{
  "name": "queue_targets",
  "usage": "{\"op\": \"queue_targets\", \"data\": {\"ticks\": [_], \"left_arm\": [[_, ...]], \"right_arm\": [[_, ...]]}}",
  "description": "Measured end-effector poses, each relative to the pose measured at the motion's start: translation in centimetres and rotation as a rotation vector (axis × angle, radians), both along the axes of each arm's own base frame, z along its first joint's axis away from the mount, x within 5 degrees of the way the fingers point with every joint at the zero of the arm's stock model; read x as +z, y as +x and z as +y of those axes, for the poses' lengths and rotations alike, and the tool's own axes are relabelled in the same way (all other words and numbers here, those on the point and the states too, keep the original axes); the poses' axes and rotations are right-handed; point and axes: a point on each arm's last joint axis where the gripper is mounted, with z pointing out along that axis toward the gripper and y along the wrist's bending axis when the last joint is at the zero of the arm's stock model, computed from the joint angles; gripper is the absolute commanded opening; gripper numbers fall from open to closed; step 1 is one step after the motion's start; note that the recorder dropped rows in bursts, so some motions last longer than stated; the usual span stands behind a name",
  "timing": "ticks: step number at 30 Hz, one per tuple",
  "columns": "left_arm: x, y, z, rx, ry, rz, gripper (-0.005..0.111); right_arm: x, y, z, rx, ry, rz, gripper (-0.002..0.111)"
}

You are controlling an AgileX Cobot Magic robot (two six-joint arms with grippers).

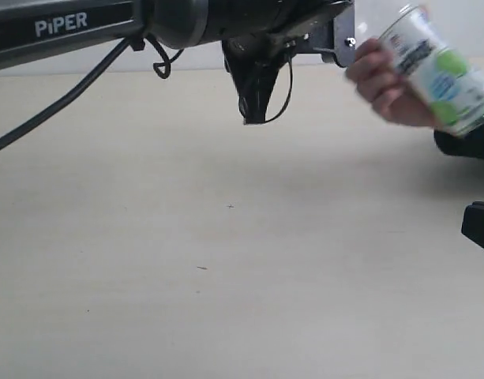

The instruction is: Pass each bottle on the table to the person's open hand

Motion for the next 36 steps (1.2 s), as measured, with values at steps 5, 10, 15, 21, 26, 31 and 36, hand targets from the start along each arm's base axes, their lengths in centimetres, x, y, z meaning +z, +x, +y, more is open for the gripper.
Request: {"op": "queue_targets", "data": {"ticks": [5, 10, 15, 21, 26, 31, 36], "left_arm": [[1.1, 1.2, 2.7, 0.236, -0.225, 0.004, 0.0], [2.9, 2.6, 6.7, 0.4, -0.608, 0.099, 0.0], [3.1, 0.6, 10.4, 0.425, -0.821, 0.049, 0.0], [1.2, -4.6, 13.2, 0.315, -1.182, -0.064, 0.0], [0.6, -9.7, 15.2, 0.187, -1.47, -0.126, 0.0], [-0.1, -12.5, 16.3, 0.132, -1.542, -0.134, 0.0], [-0.6, -13.1, 16.6, 0.136, -1.542, -0.126, 0.0]], "right_arm": [[0.0, 0.0, 0.0, 0.0, 0.0, 0.0, 0.0], [0.0, 0.0, 0.0, 0.0, 0.0, 0.0, 0.0], [0.0, 0.0, 0.0, 0.0, 0.0, 0.0, 0.0], [0.0, 0.0, 0.0, 0.0, 0.0, 0.0, 0.0], [0.0, 0.0, 0.0, 0.0, 0.0, 0.0, 0.0], [0.0, 0.0, 0.0, 0.0, 0.0, 0.0, 0.0], [0.0, 0.0, 0.0, 0.0, 0.0, 0.0, 0.0]]}}
